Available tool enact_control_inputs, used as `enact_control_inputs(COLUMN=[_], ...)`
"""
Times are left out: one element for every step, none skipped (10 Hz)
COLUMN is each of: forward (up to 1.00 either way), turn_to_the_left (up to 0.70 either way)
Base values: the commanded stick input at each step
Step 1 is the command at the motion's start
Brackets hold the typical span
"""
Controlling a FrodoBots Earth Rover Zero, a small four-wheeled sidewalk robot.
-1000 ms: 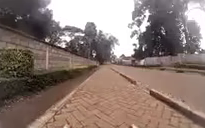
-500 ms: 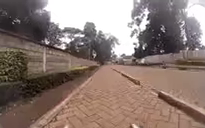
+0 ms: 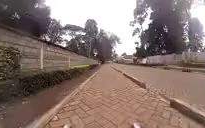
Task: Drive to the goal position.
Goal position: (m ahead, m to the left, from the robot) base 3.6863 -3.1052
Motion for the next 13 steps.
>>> enact_control_inputs(forward=[0.7, 0.7, 0.7, 0.7, 0.7, 0.7, 0.7, 0.7, 0.7, 0.7, 0.7, 0.7, 0.7], turn_to_the_left=[0.0, 0.0, 0.0, 0.0, 0.0, 0.0, 0.0, 0.0, 0.0, 0.0, 0.0, 0.0, 0.0])
